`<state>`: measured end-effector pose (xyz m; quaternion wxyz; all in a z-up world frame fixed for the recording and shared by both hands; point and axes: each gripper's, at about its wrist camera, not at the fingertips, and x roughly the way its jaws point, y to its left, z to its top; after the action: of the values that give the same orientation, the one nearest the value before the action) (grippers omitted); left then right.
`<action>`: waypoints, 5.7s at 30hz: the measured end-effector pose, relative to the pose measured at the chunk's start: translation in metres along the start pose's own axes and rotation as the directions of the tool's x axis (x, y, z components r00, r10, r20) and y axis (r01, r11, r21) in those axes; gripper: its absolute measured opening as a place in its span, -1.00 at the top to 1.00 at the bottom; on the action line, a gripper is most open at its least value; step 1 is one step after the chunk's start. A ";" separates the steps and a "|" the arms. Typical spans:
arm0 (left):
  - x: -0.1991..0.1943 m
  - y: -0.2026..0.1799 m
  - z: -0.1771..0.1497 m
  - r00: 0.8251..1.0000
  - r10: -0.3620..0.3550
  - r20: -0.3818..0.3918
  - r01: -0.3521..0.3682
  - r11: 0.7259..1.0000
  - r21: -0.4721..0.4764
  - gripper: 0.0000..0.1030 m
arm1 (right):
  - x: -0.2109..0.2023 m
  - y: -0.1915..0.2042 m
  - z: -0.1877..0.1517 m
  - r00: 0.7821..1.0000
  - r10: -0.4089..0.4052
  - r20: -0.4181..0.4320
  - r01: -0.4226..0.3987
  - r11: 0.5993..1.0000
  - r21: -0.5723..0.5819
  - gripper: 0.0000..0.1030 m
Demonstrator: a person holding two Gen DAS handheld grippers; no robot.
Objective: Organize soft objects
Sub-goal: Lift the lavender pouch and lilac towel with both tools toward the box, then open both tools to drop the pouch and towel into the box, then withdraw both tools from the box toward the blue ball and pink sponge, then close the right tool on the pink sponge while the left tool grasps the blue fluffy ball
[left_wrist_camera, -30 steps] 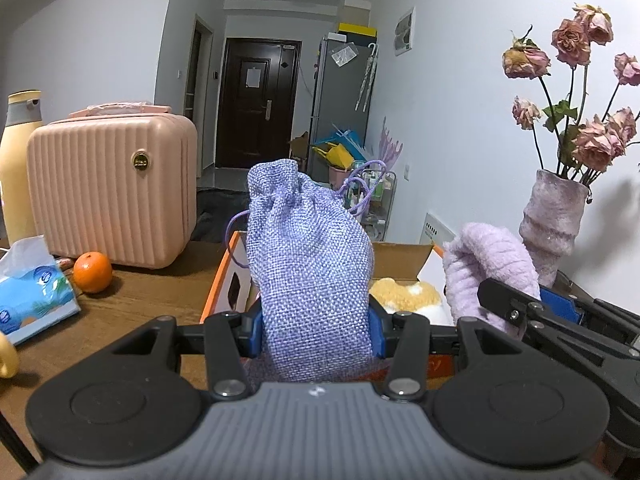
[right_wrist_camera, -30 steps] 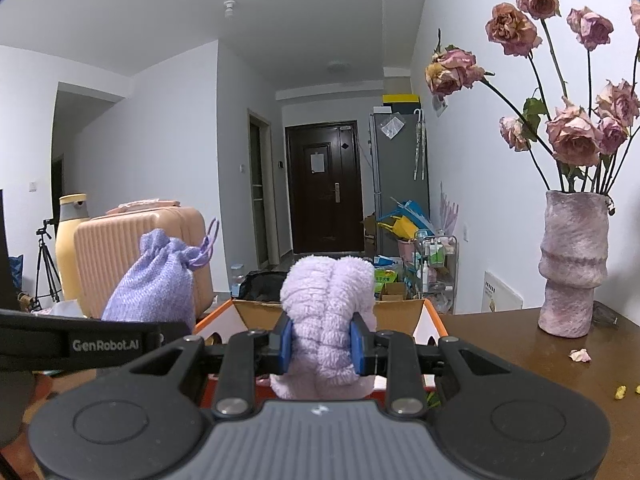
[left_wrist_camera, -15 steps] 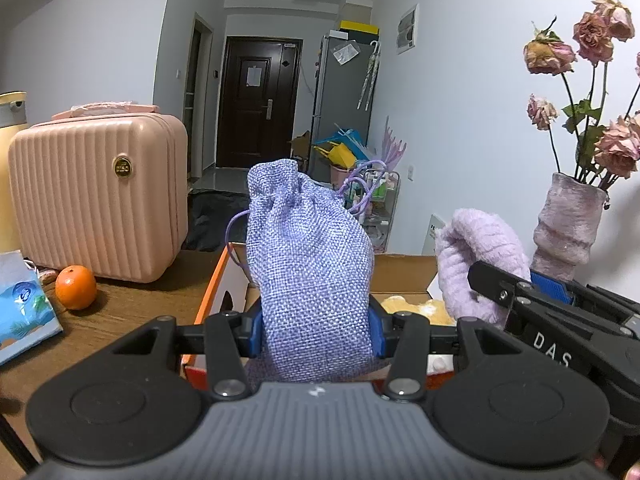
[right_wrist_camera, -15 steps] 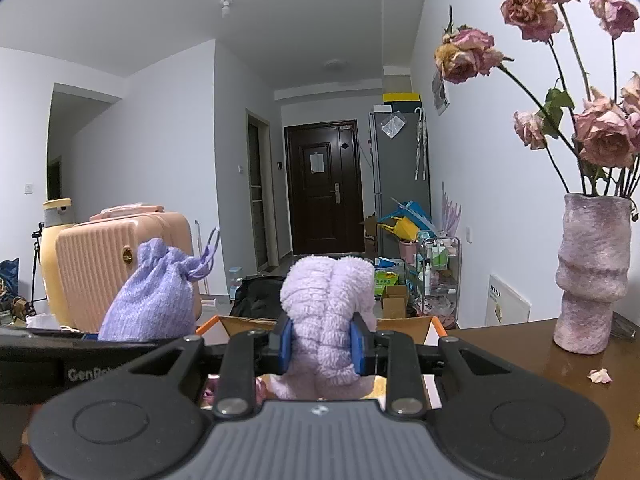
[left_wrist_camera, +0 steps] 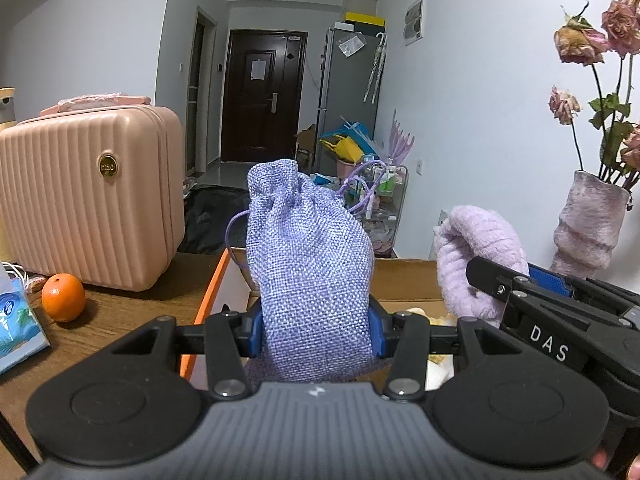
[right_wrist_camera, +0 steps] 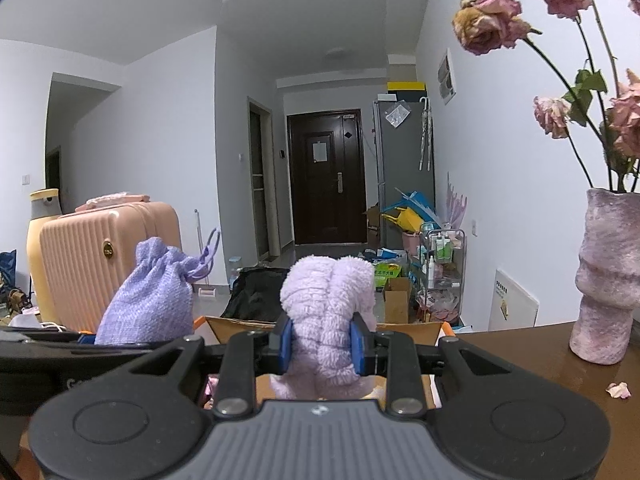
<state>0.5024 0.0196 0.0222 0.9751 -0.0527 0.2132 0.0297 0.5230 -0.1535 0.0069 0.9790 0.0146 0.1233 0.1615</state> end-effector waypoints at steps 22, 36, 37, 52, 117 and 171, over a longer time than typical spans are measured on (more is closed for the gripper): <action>0.042 0.004 0.006 0.999 0.029 -0.029 -0.028 0.999 0.026 0.06 | 0.048 0.003 0.005 0.998 0.018 -0.057 -0.020 0.999 -0.043 0.46; 0.058 0.007 0.003 0.997 0.038 -0.071 -0.035 0.999 0.042 0.06 | 0.060 0.004 0.002 0.995 0.018 -0.099 -0.023 0.998 -0.053 0.45; 0.058 0.006 0.003 0.997 0.038 -0.072 -0.035 0.998 0.043 0.06 | 0.060 0.004 0.002 0.995 0.017 -0.101 -0.022 0.998 -0.053 0.44; 0.063 0.017 0.003 0.986 0.152 -0.075 -0.151 0.988 0.015 -1.00 | 0.073 -0.016 0.009 0.978 -0.148 -0.147 0.153 0.988 0.024 -1.00; -0.022 0.032 -0.035 0.993 0.106 -0.059 -0.107 0.994 -0.004 -1.00 | -0.023 0.001 -0.019 0.977 -0.108 -0.182 0.109 0.994 -0.007 -1.00; -0.135 0.087 -0.099 0.992 0.038 -0.118 -0.038 0.999 0.006 -1.00 | -0.089 0.045 -0.110 0.907 -0.111 -0.406 0.093 0.994 -0.064 -0.81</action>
<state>0.3325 0.0901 -0.0184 0.9602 -0.0483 0.2716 0.0446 0.4007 -0.1404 -0.0754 0.9388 -0.0471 0.3224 0.1121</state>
